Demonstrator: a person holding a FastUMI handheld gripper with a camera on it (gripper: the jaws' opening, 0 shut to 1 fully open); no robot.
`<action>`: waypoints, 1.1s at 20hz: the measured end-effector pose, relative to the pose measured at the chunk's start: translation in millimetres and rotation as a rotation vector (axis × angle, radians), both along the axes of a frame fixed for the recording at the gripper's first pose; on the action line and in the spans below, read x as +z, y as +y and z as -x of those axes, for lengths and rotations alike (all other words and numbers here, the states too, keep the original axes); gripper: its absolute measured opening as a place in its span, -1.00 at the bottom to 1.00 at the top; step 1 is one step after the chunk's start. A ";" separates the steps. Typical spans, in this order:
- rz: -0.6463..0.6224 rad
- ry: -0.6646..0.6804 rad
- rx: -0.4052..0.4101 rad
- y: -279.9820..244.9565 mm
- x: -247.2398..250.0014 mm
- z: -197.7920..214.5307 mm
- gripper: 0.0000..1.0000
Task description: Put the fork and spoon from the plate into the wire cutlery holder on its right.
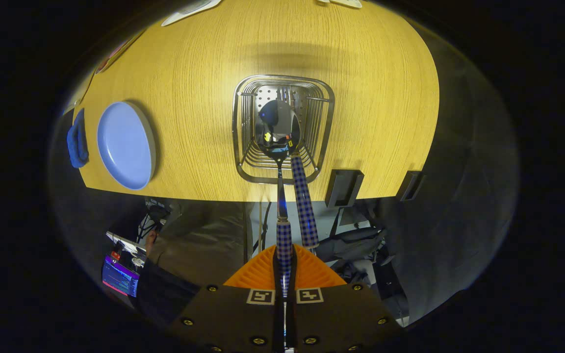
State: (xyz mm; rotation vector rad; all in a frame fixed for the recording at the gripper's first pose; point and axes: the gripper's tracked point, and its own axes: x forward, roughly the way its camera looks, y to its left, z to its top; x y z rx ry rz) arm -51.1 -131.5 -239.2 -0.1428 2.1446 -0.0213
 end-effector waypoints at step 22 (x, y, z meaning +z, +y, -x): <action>-0.042 0.166 0.053 10.9 -13.6 -39.8 -0.74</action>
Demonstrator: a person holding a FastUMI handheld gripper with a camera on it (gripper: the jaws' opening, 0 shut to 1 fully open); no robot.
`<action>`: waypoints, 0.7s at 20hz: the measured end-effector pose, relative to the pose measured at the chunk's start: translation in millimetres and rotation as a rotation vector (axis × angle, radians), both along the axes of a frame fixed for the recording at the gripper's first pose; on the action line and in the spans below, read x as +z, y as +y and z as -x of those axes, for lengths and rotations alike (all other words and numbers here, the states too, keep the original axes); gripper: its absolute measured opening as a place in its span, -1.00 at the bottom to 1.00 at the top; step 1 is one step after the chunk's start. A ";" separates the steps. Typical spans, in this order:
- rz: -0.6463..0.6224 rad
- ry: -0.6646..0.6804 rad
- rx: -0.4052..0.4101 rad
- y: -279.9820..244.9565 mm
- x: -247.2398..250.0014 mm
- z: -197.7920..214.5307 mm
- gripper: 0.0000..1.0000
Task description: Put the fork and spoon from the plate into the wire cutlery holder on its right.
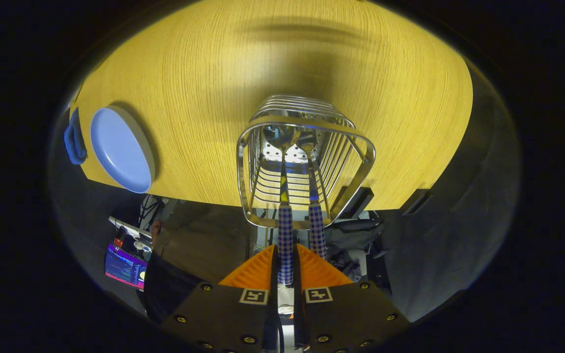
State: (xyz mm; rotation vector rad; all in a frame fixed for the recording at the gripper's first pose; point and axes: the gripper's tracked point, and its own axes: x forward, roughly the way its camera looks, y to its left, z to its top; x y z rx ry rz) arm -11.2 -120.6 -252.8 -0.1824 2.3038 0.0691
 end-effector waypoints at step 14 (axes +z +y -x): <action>0.000 -0.369 0.038 5.9 46.0 4.3 0.10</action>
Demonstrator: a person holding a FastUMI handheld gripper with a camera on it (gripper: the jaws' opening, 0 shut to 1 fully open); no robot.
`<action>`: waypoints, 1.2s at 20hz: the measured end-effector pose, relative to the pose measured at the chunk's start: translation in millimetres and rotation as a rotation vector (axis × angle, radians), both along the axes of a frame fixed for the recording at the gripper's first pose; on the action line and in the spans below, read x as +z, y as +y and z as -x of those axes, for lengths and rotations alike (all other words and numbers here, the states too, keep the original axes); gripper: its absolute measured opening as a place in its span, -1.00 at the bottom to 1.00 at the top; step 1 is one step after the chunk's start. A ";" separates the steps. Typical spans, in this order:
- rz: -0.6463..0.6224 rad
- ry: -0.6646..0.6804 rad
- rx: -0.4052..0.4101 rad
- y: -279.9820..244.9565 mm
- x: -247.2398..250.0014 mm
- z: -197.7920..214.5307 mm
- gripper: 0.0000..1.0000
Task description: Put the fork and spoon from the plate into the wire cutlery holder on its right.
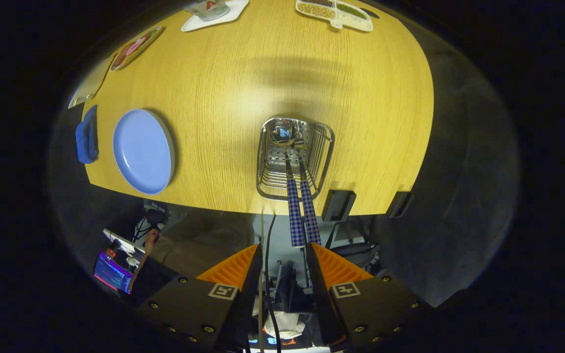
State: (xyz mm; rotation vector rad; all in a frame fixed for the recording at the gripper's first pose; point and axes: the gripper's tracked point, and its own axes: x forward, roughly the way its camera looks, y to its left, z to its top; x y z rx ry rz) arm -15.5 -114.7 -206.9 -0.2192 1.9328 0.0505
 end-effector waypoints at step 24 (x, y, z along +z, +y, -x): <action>-0.112 -1.890 0.123 151.3 173.8 -34.7 0.97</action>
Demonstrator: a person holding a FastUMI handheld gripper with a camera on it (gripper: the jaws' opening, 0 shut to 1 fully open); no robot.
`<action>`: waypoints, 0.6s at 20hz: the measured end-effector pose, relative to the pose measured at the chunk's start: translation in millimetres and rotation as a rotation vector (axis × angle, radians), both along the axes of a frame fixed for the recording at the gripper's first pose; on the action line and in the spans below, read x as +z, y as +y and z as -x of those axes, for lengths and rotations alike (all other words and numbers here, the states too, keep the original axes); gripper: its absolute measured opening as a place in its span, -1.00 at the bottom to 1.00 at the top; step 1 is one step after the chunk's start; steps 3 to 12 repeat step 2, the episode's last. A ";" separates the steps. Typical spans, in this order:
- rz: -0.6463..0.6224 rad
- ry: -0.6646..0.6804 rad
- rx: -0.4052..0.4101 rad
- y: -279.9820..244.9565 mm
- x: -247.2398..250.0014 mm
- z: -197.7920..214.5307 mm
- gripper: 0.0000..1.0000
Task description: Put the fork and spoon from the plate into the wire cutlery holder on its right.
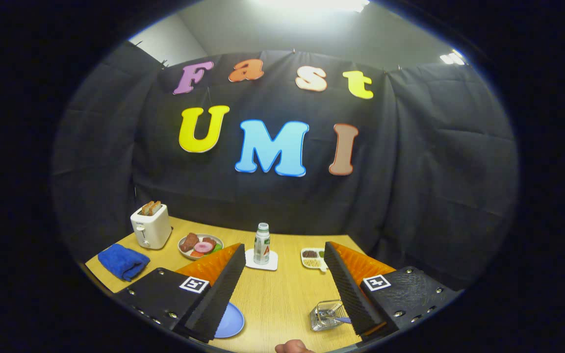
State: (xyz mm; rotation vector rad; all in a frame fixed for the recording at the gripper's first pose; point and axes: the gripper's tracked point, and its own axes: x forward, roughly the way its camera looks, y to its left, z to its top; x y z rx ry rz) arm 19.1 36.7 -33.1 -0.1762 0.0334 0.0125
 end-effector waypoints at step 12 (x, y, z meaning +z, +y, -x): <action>0.030 -0.025 0.012 8.5 -3.1 5.8 0.96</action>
